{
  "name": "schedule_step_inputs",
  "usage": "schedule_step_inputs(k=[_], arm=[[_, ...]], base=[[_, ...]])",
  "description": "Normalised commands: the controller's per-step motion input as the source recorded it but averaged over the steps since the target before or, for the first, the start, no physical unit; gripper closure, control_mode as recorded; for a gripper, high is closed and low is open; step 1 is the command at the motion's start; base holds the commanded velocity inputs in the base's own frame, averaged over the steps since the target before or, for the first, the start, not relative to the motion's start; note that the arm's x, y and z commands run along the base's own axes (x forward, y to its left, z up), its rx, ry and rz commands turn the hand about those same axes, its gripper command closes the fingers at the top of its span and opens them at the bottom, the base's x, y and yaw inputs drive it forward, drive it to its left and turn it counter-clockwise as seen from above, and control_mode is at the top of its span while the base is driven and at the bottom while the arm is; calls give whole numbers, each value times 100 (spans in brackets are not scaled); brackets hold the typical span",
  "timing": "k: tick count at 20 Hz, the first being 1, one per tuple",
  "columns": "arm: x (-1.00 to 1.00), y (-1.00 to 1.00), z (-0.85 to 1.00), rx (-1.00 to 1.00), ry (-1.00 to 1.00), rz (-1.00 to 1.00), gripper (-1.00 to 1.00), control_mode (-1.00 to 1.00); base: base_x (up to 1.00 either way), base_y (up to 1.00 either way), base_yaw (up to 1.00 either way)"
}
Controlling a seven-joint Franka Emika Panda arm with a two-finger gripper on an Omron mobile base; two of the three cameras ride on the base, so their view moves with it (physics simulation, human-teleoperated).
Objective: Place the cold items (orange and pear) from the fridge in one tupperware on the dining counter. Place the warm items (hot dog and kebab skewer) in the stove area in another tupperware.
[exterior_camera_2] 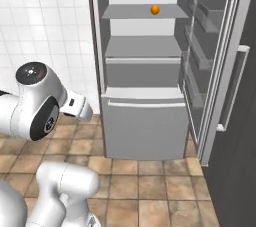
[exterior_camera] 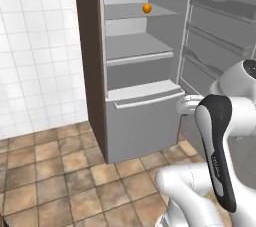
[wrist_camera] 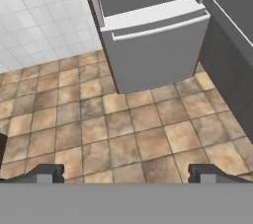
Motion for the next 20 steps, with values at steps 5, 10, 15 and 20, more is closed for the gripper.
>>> schedule_step_inputs(k=[5, 10, 15, 20], arm=[[0, 0, 0, 0, 0, 0, -100, 100], [0, 0, 0, 0, 0, 0, -100, 100], [0, 0, 0, 0, 0, 0, -100, 100], [0, 0, 0, 0, 0, 0, -100, 100]], base=[[85, -16, 4], [84, -10, 0], [74, -24, 0], [69, -30, 0]])
